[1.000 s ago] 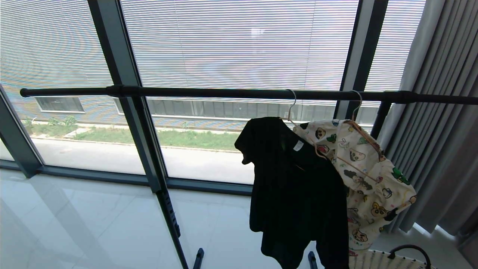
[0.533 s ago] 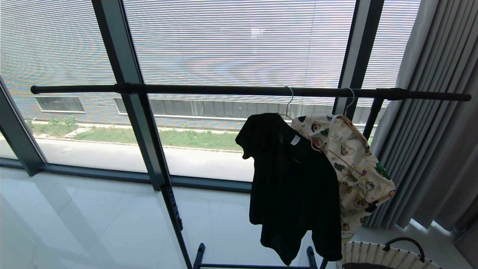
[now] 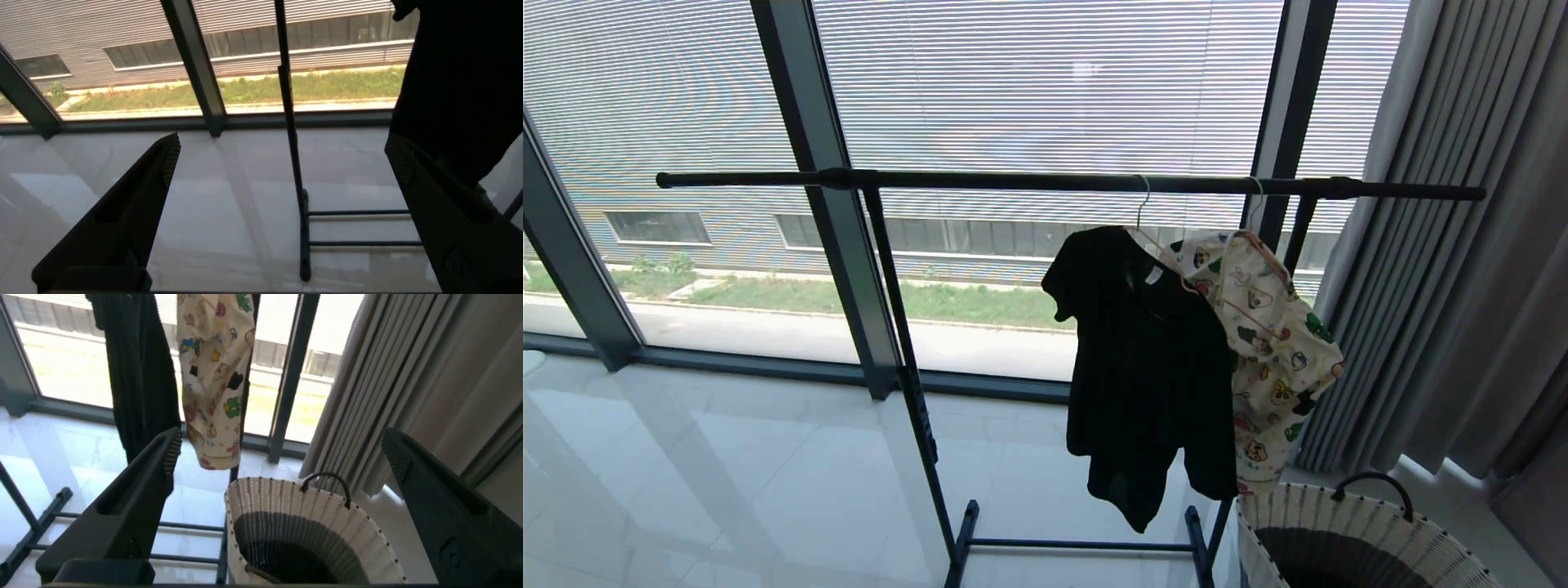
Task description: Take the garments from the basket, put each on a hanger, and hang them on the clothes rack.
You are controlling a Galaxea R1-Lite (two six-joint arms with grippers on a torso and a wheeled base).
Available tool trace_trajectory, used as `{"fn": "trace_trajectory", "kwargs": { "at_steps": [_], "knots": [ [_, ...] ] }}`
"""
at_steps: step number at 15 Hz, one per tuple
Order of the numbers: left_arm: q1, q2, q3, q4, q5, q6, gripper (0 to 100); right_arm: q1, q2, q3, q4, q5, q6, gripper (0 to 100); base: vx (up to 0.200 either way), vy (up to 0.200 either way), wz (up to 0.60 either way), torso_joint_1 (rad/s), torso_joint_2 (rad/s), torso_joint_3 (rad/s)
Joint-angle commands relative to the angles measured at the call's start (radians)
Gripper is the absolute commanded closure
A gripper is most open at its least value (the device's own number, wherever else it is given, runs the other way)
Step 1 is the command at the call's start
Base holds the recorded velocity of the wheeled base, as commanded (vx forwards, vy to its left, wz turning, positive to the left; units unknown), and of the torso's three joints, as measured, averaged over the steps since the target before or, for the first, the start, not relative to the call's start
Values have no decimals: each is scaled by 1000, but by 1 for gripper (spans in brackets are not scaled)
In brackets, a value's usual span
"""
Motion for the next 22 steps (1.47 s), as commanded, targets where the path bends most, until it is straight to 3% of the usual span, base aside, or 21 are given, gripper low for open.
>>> {"fn": "trace_trajectory", "kwargs": {
  "at_steps": [1,7,10,22],
  "knots": [
    [0,3,0,-1,0,1,0,0,2,0,-1,-5,0,0,-200,0,0,-2,12,7],
    [0,3,0,-1,0,-2,0,0,2,0,-1,-5,0,0,-200,0,0,2,4,2],
    [0,3,0,62,2,-50,0,0,2,0,-1,-5,0,0,0,0,0,0,0,0],
    [0,3,0,62,5,-51,0,0,2,0,1,-3,-4,0,0,0,0,-4,8,5]
  ]
}}
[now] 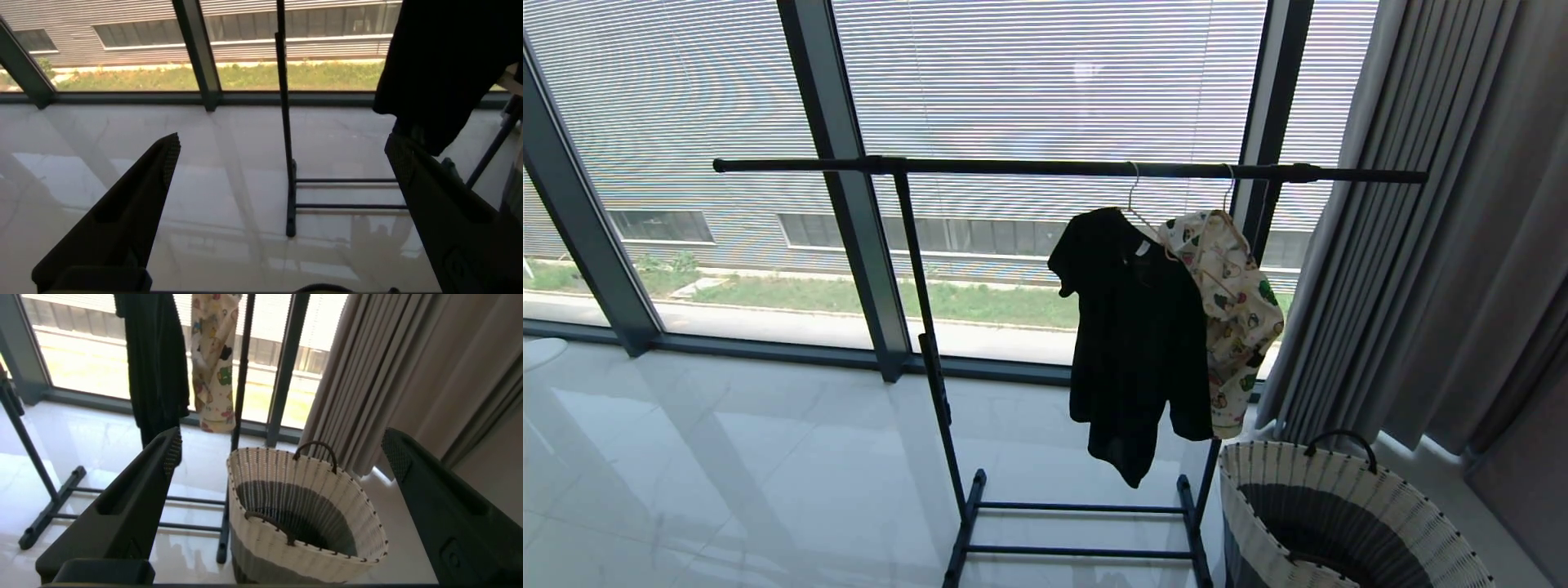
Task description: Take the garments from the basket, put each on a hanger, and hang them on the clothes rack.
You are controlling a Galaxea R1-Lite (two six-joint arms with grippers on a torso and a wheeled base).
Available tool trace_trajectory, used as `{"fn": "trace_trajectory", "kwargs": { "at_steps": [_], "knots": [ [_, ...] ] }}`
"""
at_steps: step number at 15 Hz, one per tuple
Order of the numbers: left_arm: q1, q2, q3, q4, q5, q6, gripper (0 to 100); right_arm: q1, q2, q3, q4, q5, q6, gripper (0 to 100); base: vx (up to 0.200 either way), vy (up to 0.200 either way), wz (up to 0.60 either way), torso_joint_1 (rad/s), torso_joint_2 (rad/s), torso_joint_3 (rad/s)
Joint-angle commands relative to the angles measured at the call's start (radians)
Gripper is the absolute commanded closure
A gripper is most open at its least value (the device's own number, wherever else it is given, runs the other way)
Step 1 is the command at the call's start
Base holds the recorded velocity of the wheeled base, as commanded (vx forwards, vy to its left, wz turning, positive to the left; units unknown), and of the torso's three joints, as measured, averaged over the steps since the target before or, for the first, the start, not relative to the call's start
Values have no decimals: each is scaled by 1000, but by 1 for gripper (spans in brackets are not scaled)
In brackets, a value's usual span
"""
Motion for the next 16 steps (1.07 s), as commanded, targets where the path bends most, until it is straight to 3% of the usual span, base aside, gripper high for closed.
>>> {"fn": "trace_trajectory", "kwargs": {
  "at_steps": [1,16],
  "knots": [
    [0,2,0,2,0,-1,0,0,2,0,0,1,-2,0,0,0,0,-129,315,168],
    [0,2,0,2,0,1,0,-1,2,0,0,1,-11,0,0,0,0,-203,486,276]
  ]
}}
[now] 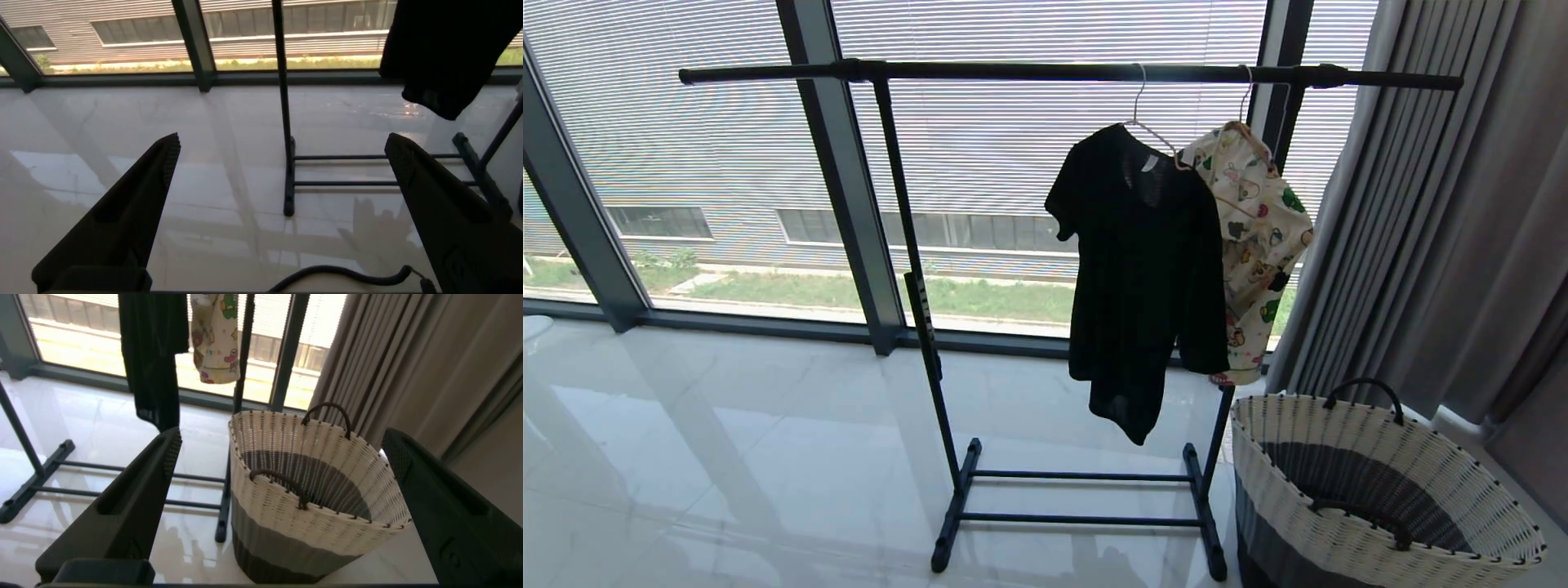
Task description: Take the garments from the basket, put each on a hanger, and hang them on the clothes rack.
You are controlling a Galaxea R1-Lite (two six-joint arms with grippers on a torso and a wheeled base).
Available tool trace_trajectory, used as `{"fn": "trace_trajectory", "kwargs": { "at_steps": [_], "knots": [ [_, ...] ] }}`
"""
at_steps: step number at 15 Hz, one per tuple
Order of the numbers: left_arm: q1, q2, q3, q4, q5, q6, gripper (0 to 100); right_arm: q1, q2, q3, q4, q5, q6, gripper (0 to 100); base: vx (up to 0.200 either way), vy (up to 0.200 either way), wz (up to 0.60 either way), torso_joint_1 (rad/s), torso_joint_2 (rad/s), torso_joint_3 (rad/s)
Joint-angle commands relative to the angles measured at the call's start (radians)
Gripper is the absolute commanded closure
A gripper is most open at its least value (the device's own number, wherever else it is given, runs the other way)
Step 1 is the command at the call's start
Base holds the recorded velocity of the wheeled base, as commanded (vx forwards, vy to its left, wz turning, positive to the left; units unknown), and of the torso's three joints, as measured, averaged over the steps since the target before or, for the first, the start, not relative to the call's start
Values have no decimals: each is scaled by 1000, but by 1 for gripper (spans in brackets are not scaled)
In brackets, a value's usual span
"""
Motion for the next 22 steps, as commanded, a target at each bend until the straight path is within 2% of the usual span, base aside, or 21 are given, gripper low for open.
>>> {"fn": "trace_trajectory", "kwargs": {
  "at_steps": [1,9,15,18,22],
  "knots": [
    [0,1,0,0,0,1,0,0,1,0,-1,0,0,0,0,0,0,-173,471,290],
    [0,1,0,0,0,1,0,0,1,0,1,-1,1,0,0,0,0,-137,415,275],
    [-1,3,0,1,0,-5,0,0,1,0,1,-1,1,0,0,0,0,-9,31,24],
    [-102,-92,0,-2,0,-10,0,0,1,0,1,-1,1,0,0,0,0,0,0,0],
    [-101,-92,0,1,2,-27,0,0,1,0,1,-1,6,0,0,0,0,0,0,0]
  ]
}}
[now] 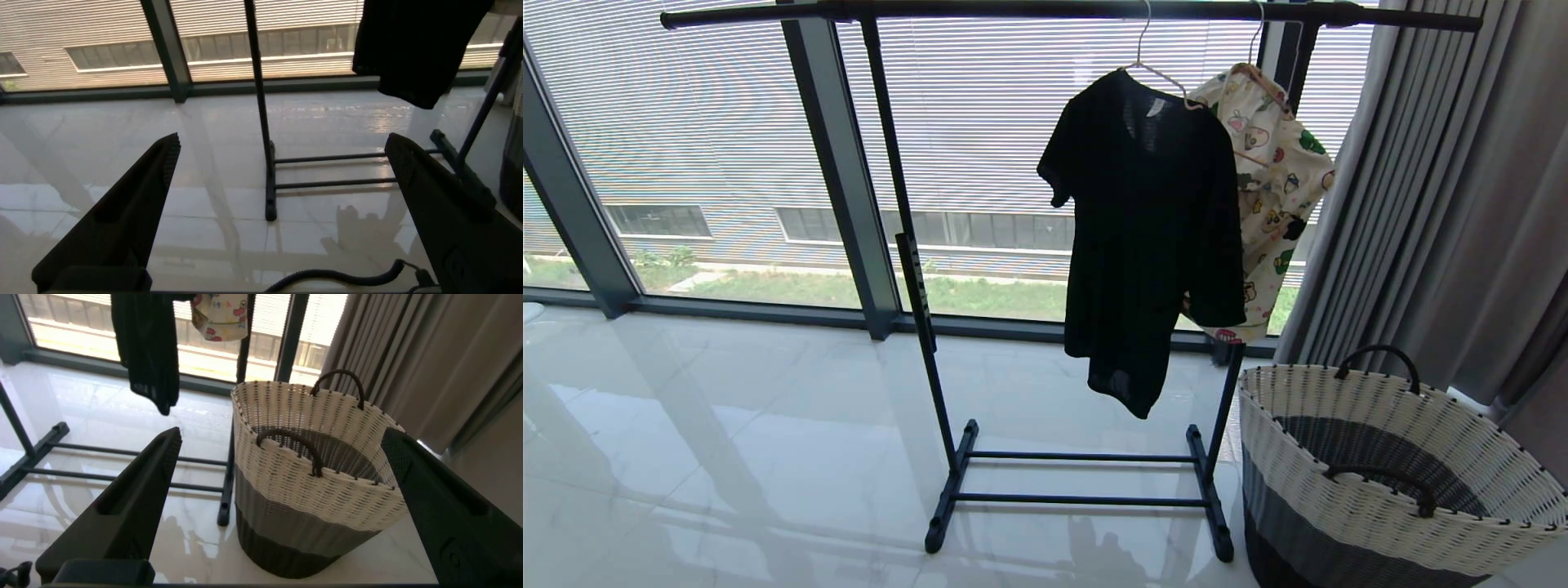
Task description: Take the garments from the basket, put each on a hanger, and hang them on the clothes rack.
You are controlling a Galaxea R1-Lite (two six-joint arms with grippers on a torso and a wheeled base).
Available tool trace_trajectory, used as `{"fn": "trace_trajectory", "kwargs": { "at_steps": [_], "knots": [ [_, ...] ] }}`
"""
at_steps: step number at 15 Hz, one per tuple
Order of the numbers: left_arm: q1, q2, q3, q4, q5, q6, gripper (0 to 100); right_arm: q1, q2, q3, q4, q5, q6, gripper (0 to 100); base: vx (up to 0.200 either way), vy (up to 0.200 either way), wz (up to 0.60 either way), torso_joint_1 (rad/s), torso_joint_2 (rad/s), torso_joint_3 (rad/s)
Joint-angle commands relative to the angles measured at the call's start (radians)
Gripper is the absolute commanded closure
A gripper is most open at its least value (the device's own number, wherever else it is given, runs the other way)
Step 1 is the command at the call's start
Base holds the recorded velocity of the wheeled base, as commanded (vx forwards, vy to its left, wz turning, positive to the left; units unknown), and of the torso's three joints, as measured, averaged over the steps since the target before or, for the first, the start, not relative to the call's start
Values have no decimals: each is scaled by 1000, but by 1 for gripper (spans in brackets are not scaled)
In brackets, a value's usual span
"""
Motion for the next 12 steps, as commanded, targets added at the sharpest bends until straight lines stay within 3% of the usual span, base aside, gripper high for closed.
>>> {"fn": "trace_trajectory", "kwargs": {
  "at_steps": [1,12],
  "knots": [
    [-3,-16,0,0,-1,-2,0,0,1,0,0,1,-1,0,0,0,0,0,0,0],
    [-3,-16,0,0,0,-2,0,0,1,0,9,-6,8,0,0,0,0,0,0,0]
  ]
}}
